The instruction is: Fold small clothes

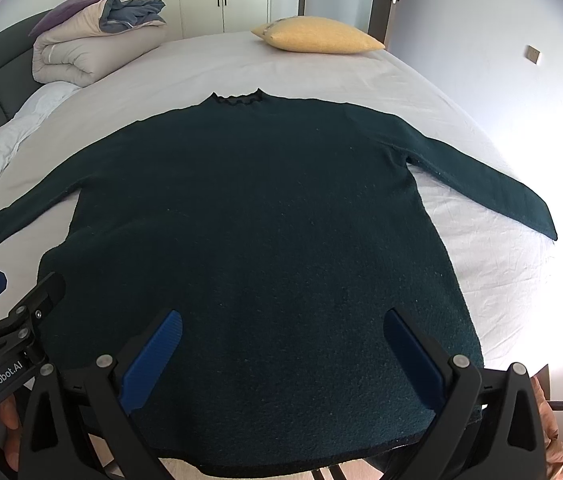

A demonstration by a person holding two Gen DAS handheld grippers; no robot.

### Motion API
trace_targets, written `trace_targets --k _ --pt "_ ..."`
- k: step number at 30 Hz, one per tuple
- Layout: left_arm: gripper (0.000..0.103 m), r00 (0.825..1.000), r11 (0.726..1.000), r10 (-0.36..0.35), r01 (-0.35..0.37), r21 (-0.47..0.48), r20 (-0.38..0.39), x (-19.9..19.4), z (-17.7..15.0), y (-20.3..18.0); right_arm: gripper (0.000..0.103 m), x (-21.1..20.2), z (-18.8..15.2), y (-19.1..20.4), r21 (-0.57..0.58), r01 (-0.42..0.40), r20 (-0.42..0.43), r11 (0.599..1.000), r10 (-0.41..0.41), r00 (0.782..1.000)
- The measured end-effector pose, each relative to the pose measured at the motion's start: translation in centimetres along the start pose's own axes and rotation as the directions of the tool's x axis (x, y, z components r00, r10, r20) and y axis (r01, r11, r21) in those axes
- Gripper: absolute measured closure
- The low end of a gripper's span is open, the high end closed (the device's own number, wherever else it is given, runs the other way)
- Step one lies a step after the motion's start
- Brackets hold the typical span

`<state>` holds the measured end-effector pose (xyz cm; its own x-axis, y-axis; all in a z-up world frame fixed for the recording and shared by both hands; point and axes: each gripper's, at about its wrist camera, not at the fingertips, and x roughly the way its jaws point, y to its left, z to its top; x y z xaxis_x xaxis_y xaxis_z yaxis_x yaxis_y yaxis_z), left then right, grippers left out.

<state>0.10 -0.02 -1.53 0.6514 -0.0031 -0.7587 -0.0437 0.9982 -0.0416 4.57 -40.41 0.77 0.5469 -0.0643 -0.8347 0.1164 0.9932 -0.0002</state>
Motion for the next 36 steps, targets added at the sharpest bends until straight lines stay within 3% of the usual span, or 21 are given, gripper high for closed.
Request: trace_targets --k 36 --pt "0.0 1.0 1.0 -0.004 0.004 -0.003 -0.008 0.25 -0.24 0.41 0.0 0.86 -0.12 -0.72 -0.011 0.008 -0.012 1.0 -0.008 1.0"
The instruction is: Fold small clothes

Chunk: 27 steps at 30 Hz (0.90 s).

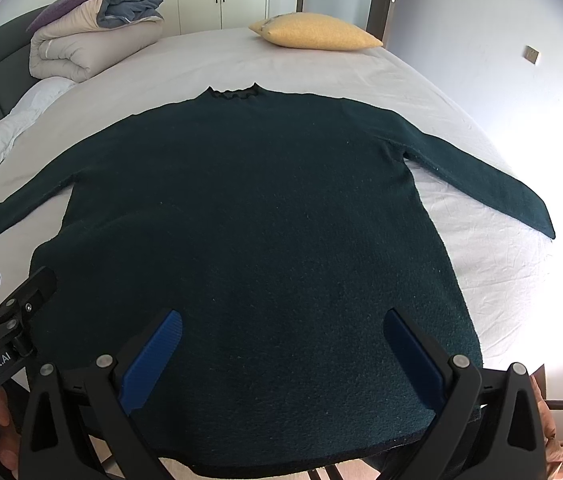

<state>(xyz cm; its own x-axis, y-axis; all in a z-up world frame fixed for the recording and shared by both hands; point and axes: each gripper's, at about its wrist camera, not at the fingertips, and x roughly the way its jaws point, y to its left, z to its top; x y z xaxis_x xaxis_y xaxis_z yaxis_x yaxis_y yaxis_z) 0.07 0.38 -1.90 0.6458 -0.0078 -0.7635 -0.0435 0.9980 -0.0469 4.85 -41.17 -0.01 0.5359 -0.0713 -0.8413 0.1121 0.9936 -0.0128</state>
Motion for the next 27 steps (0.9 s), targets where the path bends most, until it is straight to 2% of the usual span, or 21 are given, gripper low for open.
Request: trace_targets --k 20,27 --pt "0.0 1.0 1.0 -0.016 0.016 -0.002 -0.019 0.7 -0.2 0.2 0.0 0.6 -0.4 -0.1 0.004 0.008 -0.018 1.0 -0.008 1.0" --pt "0.0 1.0 1.0 0.003 -0.003 0.006 -0.005 1.2 0.0 -0.1 0.0 1.2 -0.5 -0.3 0.014 0.011 -0.028 1.0 -0.011 1.0"
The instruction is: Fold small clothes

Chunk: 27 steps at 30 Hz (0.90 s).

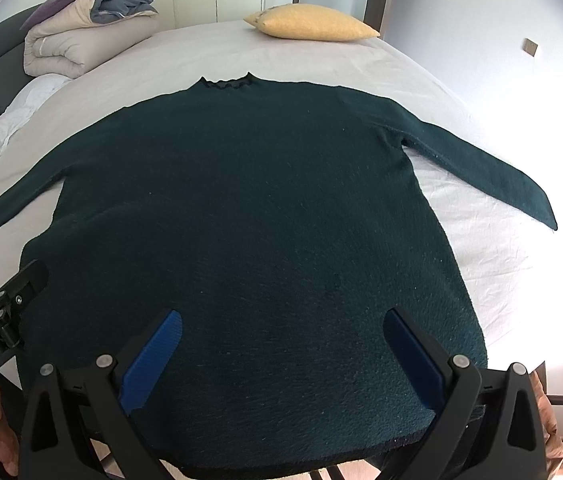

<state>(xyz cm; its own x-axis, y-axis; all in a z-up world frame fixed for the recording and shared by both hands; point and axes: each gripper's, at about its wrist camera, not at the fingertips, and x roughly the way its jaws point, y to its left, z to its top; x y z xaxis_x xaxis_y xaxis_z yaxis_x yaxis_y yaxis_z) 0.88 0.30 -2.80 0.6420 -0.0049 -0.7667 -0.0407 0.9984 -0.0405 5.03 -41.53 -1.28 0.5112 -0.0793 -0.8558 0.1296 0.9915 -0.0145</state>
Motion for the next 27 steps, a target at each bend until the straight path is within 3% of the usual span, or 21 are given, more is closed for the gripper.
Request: trace_targets --k 6,9,11,14,18,23,27 --pt "0.0 0.999 0.999 -0.038 0.038 0.019 0.026 0.2 0.2 0.0 0.0 0.2 0.3 -1.6 0.046 -0.03 0.023 0.999 0.029 0.999" --pt "0.0 0.998 0.998 -0.061 0.061 0.004 0.024 0.5 1.1 0.4 0.0 -1.0 0.9 -5.1 0.148 -0.114 0.132 0.982 0.094 0.987" --pt "0.0 0.994 0.994 -0.105 0.106 -0.027 0.018 0.9 1.9 1.1 0.0 -2.3 1.3 -9.2 0.245 -0.203 0.245 0.948 0.142 0.959" --pt "0.0 0.984 0.981 -0.175 0.174 -0.089 -0.009 2.1 3.3 1.9 0.0 -2.4 1.3 -17.1 0.414 -0.343 0.378 0.843 0.184 0.908" --pt "0.0 0.955 0.947 -0.295 0.287 -0.146 -0.035 3.9 4.9 2.0 0.0 0.3 1.1 -27.0 0.603 -0.382 0.391 0.701 0.157 0.907" --pt "0.0 0.941 0.933 -0.338 0.334 -0.131 -0.006 5.7 6.6 0.4 0.002 4.1 -0.9 -36.7 0.767 -0.44 0.45 0.467 0.096 0.888" --pt "0.0 0.935 0.942 -0.324 0.305 -0.139 -0.145 8.6 8.2 -1.1 0.012 7.0 -1.2 -41.0 0.823 -0.427 0.44 0.373 0.057 0.896"
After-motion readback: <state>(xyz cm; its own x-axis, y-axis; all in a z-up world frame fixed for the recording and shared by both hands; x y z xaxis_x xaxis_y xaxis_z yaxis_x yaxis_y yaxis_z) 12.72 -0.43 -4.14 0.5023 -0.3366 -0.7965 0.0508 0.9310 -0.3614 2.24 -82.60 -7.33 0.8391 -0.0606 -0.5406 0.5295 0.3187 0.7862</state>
